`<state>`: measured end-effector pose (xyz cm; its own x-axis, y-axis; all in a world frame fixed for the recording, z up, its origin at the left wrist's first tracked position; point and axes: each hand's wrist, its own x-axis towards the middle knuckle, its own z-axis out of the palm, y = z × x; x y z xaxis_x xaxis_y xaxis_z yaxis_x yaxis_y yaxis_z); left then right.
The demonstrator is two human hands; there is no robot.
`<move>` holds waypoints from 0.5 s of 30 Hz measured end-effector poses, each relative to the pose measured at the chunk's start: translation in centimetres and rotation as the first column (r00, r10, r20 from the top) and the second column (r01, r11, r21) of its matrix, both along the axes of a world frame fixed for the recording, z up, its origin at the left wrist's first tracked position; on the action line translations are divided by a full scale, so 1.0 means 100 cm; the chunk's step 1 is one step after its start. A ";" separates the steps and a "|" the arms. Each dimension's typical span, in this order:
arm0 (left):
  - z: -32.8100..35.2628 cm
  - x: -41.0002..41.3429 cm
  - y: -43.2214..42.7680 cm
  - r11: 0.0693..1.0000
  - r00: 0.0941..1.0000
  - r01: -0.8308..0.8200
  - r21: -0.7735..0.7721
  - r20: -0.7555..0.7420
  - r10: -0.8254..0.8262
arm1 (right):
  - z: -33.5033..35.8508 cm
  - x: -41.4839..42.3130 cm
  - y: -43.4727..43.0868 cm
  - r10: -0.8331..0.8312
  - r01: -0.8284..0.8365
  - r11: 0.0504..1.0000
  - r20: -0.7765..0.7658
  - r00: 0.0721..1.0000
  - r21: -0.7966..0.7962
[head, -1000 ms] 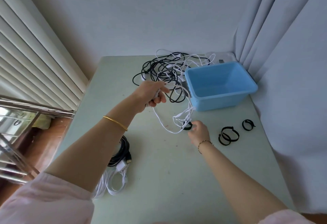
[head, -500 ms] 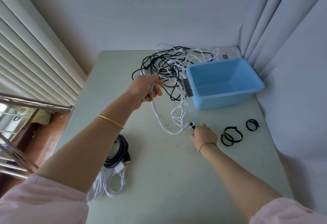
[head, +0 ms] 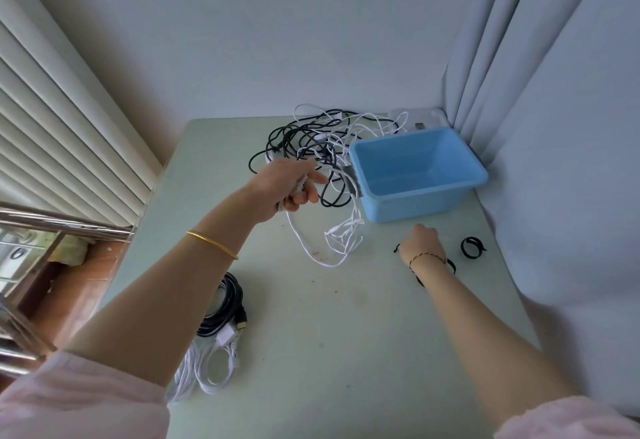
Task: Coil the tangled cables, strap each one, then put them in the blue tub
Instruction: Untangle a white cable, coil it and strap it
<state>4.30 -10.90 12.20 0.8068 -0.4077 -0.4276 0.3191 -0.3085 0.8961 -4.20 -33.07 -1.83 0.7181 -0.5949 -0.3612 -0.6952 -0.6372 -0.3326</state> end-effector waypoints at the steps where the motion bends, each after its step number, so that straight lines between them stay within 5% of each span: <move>1: 0.001 -0.002 -0.001 1.000 1.000 0.025 0.010 -0.007 -0.025 | 0.008 0.000 0.003 0.013 -0.013 1.000 0.121 0.993 0.000; 4: 0.007 -0.011 -0.005 0.992 0.992 0.121 0.033 -0.046 -0.119 | 0.047 0.002 0.025 -0.001 -0.136 0.977 0.642 0.767 0.164; 6: 0.011 -0.018 -0.007 0.983 0.978 0.185 -0.012 -0.099 -0.185 | 0.078 0.002 0.041 -0.041 -0.317 0.897 0.771 0.635 0.309; 10: 0.024 -0.027 -0.004 0.914 0.909 0.269 -0.305 -0.233 -0.345 | 0.090 0.001 0.058 0.075 -0.501 0.784 0.746 0.662 0.366; 15: 0.041 -0.033 -0.008 0.748 0.876 0.079 -0.659 -0.312 -0.368 | 0.092 -0.023 0.069 -0.295 -0.536 0.394 0.655 0.696 0.747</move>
